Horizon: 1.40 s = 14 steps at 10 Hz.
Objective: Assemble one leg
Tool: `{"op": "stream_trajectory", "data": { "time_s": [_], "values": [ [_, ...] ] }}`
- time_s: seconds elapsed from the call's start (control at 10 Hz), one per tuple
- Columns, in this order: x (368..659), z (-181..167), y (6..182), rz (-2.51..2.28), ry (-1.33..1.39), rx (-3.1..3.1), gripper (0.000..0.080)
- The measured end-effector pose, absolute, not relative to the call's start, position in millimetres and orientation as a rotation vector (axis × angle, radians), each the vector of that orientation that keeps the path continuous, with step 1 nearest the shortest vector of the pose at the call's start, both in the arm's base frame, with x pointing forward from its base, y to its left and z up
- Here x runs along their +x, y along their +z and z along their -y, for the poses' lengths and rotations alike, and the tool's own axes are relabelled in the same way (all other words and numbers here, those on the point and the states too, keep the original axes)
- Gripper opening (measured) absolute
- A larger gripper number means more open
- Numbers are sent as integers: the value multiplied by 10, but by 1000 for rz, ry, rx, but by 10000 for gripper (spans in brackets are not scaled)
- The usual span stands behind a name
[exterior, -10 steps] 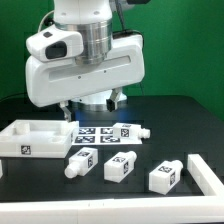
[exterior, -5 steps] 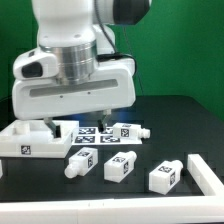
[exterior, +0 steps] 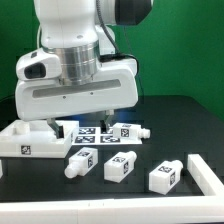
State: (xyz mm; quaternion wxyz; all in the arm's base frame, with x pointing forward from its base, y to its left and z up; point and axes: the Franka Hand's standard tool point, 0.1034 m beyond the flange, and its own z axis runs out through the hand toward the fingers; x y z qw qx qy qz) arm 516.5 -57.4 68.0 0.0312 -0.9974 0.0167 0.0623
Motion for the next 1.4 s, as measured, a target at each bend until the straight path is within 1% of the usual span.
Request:
{"op": "stream_trajectory", "data": {
  "time_s": [0.1,0.2,0.5,0.7,0.9,1.0,1.1,1.2,1.3,1.4],
  "values": [
    [5052,615,539,-216,229,-3041,649],
    [5030,689,453,-226,238,-3041,649],
    [5019,689,286,-202,178,-3063,649],
    [5018,695,221,-165,172,-3068,649],
    [5046,716,210,-113,143,-3076,649],
    [5045,714,208,-111,143,-3076,519],
    [5045,713,208,-110,143,-3076,519],
    [5045,713,207,-110,143,-3076,369],
    [5048,713,208,-109,142,-3076,282],
    [5048,713,208,-109,142,-3076,282]
  ]
}}
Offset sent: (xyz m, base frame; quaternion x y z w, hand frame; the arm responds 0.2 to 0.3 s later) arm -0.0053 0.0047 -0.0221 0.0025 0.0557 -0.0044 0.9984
